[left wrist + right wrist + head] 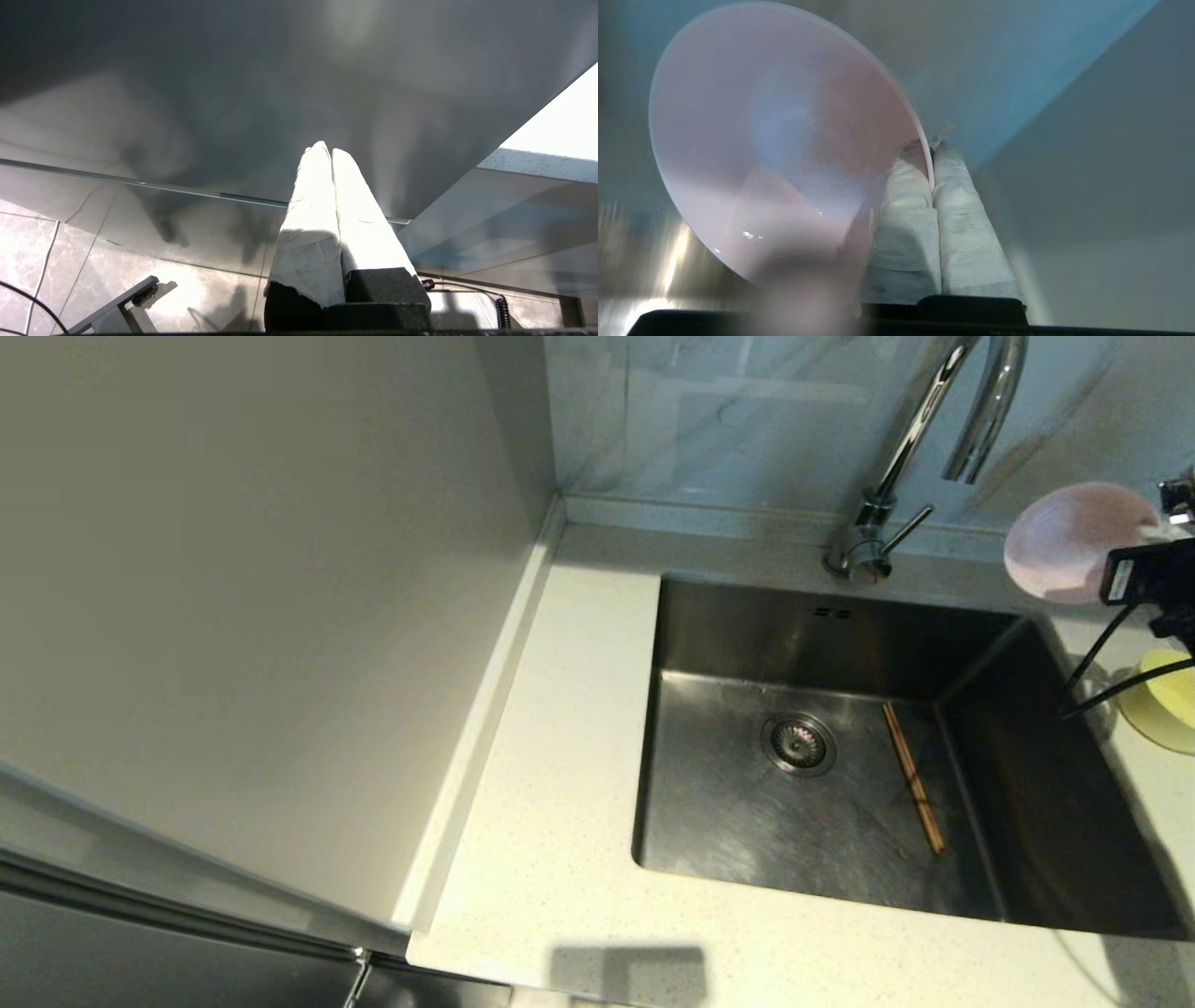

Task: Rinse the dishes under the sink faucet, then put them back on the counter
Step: Put a bowl back to the table from the sink

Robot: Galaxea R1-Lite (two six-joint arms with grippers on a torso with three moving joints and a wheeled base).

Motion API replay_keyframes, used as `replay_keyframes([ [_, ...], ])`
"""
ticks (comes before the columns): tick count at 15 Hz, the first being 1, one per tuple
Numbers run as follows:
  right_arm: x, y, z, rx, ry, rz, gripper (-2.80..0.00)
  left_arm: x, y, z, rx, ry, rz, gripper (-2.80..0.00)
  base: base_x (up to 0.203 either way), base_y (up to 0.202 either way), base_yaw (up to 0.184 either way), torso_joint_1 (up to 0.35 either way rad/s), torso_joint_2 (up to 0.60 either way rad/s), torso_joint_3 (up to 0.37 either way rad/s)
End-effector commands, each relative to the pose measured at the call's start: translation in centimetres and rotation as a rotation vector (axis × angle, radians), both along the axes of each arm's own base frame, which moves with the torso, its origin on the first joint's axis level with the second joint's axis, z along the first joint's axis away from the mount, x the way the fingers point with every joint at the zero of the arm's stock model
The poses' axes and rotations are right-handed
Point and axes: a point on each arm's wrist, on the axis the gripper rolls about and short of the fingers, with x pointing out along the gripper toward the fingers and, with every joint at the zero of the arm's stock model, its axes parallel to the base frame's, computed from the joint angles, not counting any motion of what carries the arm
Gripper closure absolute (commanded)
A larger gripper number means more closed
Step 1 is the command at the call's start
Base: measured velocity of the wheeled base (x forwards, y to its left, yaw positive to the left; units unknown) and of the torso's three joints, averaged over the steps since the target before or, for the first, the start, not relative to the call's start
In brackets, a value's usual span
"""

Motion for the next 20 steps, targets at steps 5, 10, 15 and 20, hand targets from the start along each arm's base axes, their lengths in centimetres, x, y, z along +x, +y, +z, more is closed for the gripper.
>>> replay_keyframes([
  [5, -2.4, 0.6, -2.7, 0.007, -0.236, 0.047, 0.00, 0.0, 0.0, 0.0, 0.000, -0.003, 0.001, 0.00, 0.000, 0.000, 0.000, 0.000, 0.00, 0.000],
  [10, -1.5, 0.4, -3.5, 0.035, -0.228, 0.054, 0.00, 0.0, 0.0, 0.0, 0.000, -0.003, 0.001, 0.00, 0.000, 0.000, 0.000, 0.000, 0.00, 0.000],
  [15, -0.3, 0.0, -0.6, 0.005, -0.352, 0.067, 0.00, 0.0, 0.0, 0.0, 0.000, -0.003, 0.001, 0.00, 0.000, 0.000, 0.000, 0.000, 0.00, 0.000],
  [20, 0.4, -0.4, 3.1, 0.026, -0.364, 0.043, 0.00, 0.0, 0.0, 0.0, 0.000, -0.003, 0.001, 0.00, 0.000, 0.000, 0.000, 0.000, 0.00, 0.000],
])
